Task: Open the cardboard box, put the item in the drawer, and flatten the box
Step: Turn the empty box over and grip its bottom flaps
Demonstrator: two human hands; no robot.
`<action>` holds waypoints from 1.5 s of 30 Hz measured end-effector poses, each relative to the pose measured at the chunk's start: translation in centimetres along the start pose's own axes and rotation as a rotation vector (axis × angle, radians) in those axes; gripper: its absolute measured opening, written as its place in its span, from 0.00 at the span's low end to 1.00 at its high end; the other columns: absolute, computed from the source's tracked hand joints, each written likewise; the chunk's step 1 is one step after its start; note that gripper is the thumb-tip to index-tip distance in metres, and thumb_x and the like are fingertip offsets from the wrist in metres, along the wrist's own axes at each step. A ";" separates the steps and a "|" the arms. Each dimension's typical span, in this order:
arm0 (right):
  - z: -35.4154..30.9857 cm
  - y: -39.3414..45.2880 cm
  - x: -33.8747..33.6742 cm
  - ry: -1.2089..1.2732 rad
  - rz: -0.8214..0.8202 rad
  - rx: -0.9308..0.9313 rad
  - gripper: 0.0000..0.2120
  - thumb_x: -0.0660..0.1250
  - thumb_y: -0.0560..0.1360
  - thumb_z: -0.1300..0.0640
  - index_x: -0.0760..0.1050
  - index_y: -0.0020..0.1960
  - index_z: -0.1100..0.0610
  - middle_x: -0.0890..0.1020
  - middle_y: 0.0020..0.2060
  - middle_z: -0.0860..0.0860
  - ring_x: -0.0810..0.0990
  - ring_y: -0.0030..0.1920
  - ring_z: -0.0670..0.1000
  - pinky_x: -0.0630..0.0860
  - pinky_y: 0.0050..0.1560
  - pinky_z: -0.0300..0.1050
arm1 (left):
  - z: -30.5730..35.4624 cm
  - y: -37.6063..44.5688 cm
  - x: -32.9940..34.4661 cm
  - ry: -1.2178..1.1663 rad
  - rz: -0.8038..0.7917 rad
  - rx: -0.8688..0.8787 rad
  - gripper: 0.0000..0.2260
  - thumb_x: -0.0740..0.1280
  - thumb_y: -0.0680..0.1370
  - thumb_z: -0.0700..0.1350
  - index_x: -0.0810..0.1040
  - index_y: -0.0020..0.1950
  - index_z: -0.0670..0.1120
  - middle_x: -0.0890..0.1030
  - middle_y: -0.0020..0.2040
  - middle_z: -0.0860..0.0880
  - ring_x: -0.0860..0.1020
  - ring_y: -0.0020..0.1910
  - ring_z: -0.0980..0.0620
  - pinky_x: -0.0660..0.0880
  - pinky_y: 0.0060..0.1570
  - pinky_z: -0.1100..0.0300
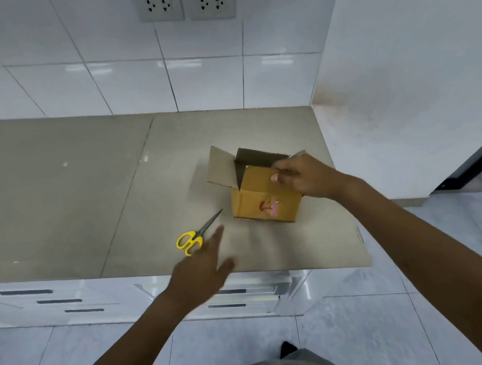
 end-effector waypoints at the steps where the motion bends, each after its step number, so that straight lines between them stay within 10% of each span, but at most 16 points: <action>1: 0.0 0.1 -0.5 0.069 -0.036 0.023 0.08 0.61 0.81 0.53 0.77 0.46 0.51 0.80 0.41 0.49 0.79 0.43 0.52 0.76 0.43 0.46 | 0.8 0.5 -2.8 -0.081 0.186 0.010 0.34 0.54 0.78 0.66 0.45 0.79 0.56 0.64 0.76 0.48 0.71 0.69 0.46 0.73 0.60 0.49; 6: -0.4 1.4 -2.3 0.111 -0.150 0.039 0.17 0.58 0.82 0.49 0.73 0.37 0.36 0.77 0.35 0.36 0.75 0.42 0.44 0.68 0.48 0.46 | 5.8 3.9 -10.0 -0.082 0.464 0.276 0.28 0.53 0.79 0.62 0.53 0.78 0.57 0.43 0.80 0.49 0.56 0.76 0.43 0.63 0.67 0.45; 9: -0.1 2.6 -3.2 0.123 -0.153 0.045 0.12 0.58 0.81 0.46 0.74 0.40 0.42 0.77 0.38 0.40 0.76 0.44 0.46 0.70 0.50 0.51 | 5.5 7.3 -10.5 -0.352 0.363 0.148 0.16 0.59 0.78 0.61 0.70 0.64 0.58 0.50 0.80 0.50 0.56 0.75 0.52 0.65 0.66 0.48; 13: 0.4 4.9 -3.9 -0.052 0.010 0.069 0.09 0.58 0.76 0.38 0.73 0.46 0.41 0.78 0.45 0.43 0.77 0.53 0.52 0.70 0.59 0.62 | 5.6 11.0 -11.3 -0.416 0.391 0.126 0.08 0.67 0.77 0.52 0.69 0.43 0.53 0.69 0.72 0.46 0.61 0.74 0.51 0.70 0.63 0.48; 18: -0.1 5.2 -4.2 -0.313 0.366 -0.004 0.25 0.65 0.76 0.43 0.67 0.69 0.51 0.67 0.70 0.53 0.68 0.68 0.58 0.63 0.68 0.60 | 3.6 13.5 -12.4 -0.489 0.383 -0.027 0.11 0.65 0.79 0.51 0.71 0.49 0.44 0.76 0.55 0.44 0.74 0.54 0.44 0.75 0.50 0.48; 21: 0.3 5.0 -1.6 -0.318 0.152 -0.074 0.33 0.57 0.73 0.31 0.62 0.73 0.45 0.55 0.78 0.49 0.52 0.77 0.54 0.52 0.73 0.63 | 1.9 14.1 -11.5 -0.611 0.305 -0.097 0.10 0.63 0.80 0.53 0.70 0.52 0.47 0.75 0.55 0.48 0.74 0.54 0.46 0.73 0.41 0.58; 24: 1.6 4.4 0.2 -0.390 0.033 -0.072 0.50 0.50 0.60 0.18 0.53 0.76 0.40 0.44 0.79 0.45 0.37 0.78 0.49 0.40 0.74 0.66 | 1.1 14.1 -10.5 -0.649 0.303 -0.080 0.13 0.63 0.80 0.55 0.72 0.62 0.51 0.74 0.63 0.50 0.73 0.62 0.48 0.72 0.53 0.57; 30: 2.2 4.2 0.6 -0.380 0.007 -0.073 0.54 0.52 0.58 0.17 0.53 0.77 0.42 0.47 0.79 0.43 0.37 0.78 0.46 0.37 0.73 0.66 | -3.2 12.2 -9.1 -1.248 0.473 -0.235 0.16 0.57 0.82 0.55 0.69 0.69 0.54 0.73 0.63 0.51 0.79 0.55 0.46 0.77 0.44 0.54; 33: 1.9 4.3 1.2 -0.345 -0.029 -0.070 0.48 0.57 0.64 0.22 0.53 0.78 0.43 0.51 0.79 0.42 0.39 0.78 0.45 0.37 0.74 0.65 | -7.5 9.0 -6.2 -0.810 0.618 -0.384 0.11 0.60 0.79 0.52 0.72 0.59 0.50 0.79 0.56 0.46 0.79 0.53 0.41 0.75 0.48 0.49; 37: 0.5 4.1 1.8 -0.295 -0.074 -0.054 0.41 0.58 0.69 0.32 0.51 0.78 0.43 0.54 0.78 0.44 0.44 0.78 0.46 0.41 0.74 0.65 | -8.0 7.3 1.1 0.211 0.165 -0.138 0.26 0.63 0.75 0.57 0.66 0.71 0.49 0.68 0.72 0.45 0.71 0.67 0.41 0.73 0.56 0.44; 45: 0.4 3.5 3.4 -0.529 -0.096 -0.042 0.51 0.66 0.67 0.31 0.40 0.78 0.44 0.53 0.78 0.47 0.50 0.78 0.53 0.43 0.70 0.75 | -7.1 7.3 0.9 0.462 0.246 -0.104 0.12 0.75 0.59 0.38 0.77 0.39 0.42 0.77 0.38 0.44 0.76 0.34 0.43 0.69 0.27 0.55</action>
Point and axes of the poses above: each hand's wrist, its own y-axis towards the middle knuckle, its own x-axis out of the palm, z = x × y, the point moved 8 cm from there along y, towards the middle knuckle
